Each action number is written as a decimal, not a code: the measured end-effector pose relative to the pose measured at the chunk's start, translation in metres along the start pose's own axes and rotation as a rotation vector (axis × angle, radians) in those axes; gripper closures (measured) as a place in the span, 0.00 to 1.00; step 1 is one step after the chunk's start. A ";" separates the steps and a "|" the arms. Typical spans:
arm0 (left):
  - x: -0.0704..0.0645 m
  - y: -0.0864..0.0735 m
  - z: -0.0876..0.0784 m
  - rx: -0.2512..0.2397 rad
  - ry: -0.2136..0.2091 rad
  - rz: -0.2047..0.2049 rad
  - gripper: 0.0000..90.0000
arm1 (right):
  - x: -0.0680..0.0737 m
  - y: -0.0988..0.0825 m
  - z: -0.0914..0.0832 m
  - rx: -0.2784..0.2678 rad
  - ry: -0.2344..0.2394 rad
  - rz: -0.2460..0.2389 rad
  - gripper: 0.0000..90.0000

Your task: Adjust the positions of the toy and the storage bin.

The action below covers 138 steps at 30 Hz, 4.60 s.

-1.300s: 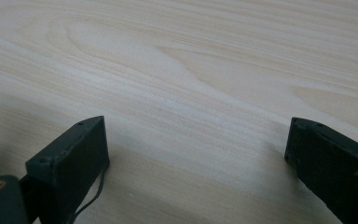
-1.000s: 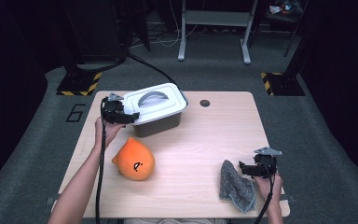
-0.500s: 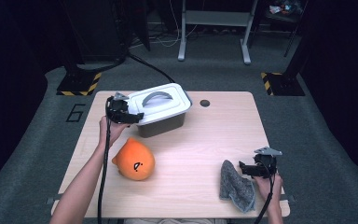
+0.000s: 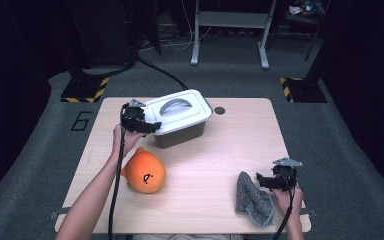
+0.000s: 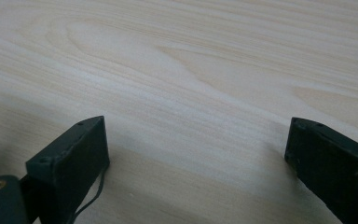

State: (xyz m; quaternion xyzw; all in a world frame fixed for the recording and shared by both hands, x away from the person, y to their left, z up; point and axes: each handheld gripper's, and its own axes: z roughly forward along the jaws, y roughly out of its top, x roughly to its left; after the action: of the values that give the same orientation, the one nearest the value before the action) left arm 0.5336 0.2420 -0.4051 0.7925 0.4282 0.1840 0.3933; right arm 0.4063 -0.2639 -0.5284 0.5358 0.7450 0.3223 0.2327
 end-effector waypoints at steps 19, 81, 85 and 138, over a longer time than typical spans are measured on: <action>-0.004 0.004 0.008 -0.010 -0.023 0.040 0.18 | 0.000 0.000 0.000 -0.001 0.000 -0.002 0.06; 0.005 -0.003 0.007 -0.096 -0.118 0.068 0.16 | 0.000 0.000 0.000 -0.002 -0.001 -0.007 0.06; -0.001 -0.003 0.006 -0.083 -0.139 0.075 0.16 | 0.000 0.000 0.000 -0.002 -0.001 -0.008 0.06; -0.048 0.046 0.046 -0.006 -0.040 0.106 0.73 | 0.001 -0.001 -0.001 -0.006 -0.002 -0.011 0.07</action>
State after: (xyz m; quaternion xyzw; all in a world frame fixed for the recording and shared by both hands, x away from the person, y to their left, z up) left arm 0.5599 0.1665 -0.3953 0.8165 0.3769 0.1899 0.3939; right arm 0.4052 -0.2634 -0.5283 0.5315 0.7466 0.3225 0.2368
